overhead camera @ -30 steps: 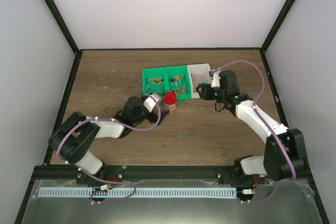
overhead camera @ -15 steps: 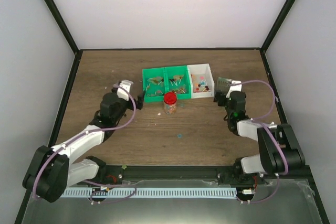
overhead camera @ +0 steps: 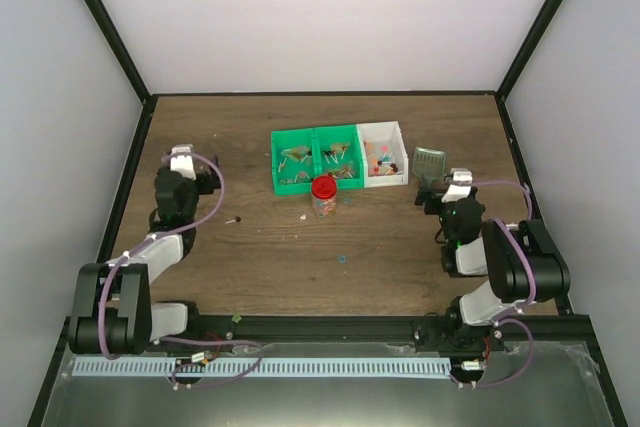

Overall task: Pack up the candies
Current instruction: Reset both arms

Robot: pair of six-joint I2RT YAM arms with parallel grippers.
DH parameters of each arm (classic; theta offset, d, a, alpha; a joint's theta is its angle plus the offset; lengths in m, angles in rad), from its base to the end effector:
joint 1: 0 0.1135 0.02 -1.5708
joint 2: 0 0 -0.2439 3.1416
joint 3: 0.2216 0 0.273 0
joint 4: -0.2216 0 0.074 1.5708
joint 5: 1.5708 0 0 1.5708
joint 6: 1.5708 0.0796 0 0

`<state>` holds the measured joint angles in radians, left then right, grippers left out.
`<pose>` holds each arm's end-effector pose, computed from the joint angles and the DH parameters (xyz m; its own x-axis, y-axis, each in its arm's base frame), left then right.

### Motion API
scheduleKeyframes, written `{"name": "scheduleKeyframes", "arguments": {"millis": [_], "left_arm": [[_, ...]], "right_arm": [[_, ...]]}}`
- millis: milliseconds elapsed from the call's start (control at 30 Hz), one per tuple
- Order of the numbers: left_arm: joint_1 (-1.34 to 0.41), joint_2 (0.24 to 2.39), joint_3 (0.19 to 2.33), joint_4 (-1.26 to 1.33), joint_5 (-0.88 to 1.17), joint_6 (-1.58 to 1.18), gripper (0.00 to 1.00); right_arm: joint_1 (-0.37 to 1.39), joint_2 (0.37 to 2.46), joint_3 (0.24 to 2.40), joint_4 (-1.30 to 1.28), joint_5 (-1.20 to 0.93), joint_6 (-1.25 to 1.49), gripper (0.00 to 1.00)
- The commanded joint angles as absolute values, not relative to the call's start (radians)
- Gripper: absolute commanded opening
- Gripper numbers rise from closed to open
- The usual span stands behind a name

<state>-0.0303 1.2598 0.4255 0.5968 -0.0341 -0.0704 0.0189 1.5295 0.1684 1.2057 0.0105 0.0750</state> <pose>0.3179 -0.0069 0.1526 -0.2344 -0.0632 -0.9701 -0.0194 0.9980 -0.0604 0.2758 0.0044 0.0854 -0.1549 0.0720 -0.9853 0.0031 0.9974 0.0724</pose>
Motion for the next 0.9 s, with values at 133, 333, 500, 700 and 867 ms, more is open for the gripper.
{"name": "scheduleKeyframes", "arguments": {"millis": [133, 333, 500, 700, 867], "left_arm": [[0.029, 1.303, 0.324, 0.826, 0.020, 0.011, 1.00], [0.038, 1.382, 0.313, 0.910, 0.076, -0.026, 1.00], [0.047, 1.423, 0.352, 0.896, 0.084, -0.009, 1.00], [0.081, 1.389, 0.325, 0.894, 0.115, -0.012, 1.00], [0.087, 1.356, 0.301, 0.888, 0.120, -0.017, 1.00]], "right_arm": [[0.015, 1.534, 0.236, 1.257, -0.100, 0.013, 1.00], [0.014, 1.532, 0.235, 1.253, -0.111, 0.009, 1.00], [0.015, 1.531, 0.232, 1.260, -0.112, 0.009, 1.00], [0.015, 1.533, 0.230, 1.264, -0.119, 0.006, 1.00], [0.014, 1.533, 0.229, 1.264, -0.120, 0.007, 1.00]]}}
